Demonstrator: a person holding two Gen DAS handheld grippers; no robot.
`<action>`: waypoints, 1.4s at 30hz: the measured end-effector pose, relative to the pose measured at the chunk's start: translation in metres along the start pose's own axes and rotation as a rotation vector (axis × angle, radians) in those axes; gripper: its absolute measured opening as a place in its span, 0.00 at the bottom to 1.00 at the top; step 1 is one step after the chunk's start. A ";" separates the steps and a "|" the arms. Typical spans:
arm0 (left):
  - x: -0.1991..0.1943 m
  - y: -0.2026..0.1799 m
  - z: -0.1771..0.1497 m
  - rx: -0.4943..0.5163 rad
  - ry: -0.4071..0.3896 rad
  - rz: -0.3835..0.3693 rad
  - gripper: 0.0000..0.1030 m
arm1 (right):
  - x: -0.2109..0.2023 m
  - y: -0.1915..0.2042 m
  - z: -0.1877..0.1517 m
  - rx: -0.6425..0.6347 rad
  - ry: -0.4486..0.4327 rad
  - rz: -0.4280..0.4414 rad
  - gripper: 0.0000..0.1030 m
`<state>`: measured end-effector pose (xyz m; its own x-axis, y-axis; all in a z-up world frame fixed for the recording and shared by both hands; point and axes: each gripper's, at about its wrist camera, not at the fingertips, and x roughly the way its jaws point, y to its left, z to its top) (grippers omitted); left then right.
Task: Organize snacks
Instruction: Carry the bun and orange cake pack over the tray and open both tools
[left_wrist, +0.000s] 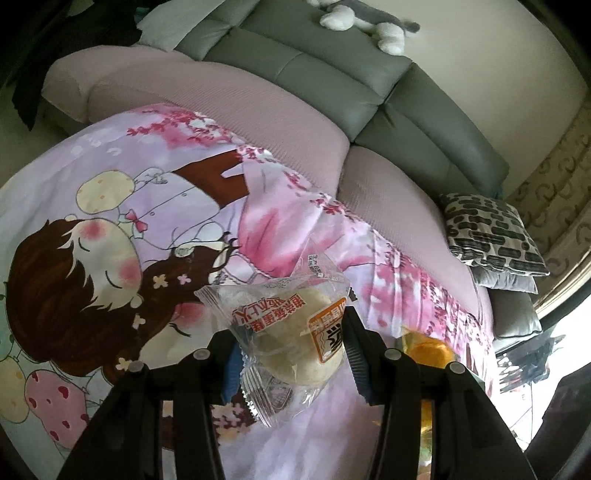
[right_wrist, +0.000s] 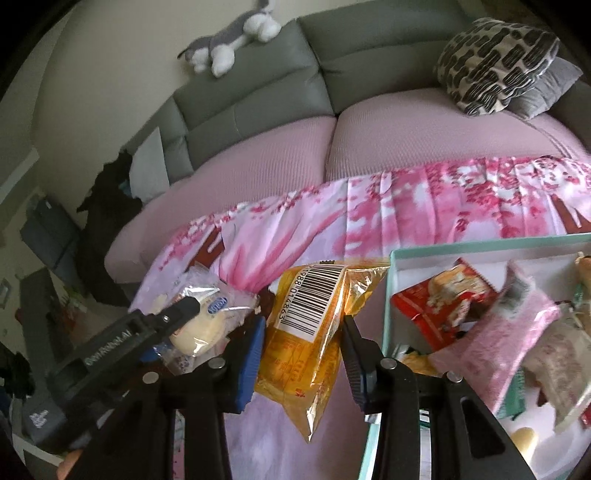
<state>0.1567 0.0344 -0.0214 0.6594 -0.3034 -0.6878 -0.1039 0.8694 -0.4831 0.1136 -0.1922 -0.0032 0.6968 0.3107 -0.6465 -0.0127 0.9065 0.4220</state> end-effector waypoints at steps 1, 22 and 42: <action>-0.001 -0.002 0.000 0.003 -0.003 -0.003 0.49 | -0.003 -0.001 0.001 0.003 -0.007 0.002 0.42; -0.022 -0.079 -0.019 0.167 -0.014 -0.139 0.49 | -0.106 -0.086 0.023 0.194 -0.243 -0.072 0.42; -0.038 -0.128 -0.055 0.310 0.030 -0.225 0.49 | -0.161 -0.141 -0.010 0.306 -0.269 -0.221 0.42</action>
<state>0.1042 -0.0866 0.0367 0.6178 -0.5071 -0.6009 0.2737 0.8551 -0.4403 -0.0041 -0.3670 0.0351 0.8208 -0.0027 -0.5711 0.3413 0.8041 0.4867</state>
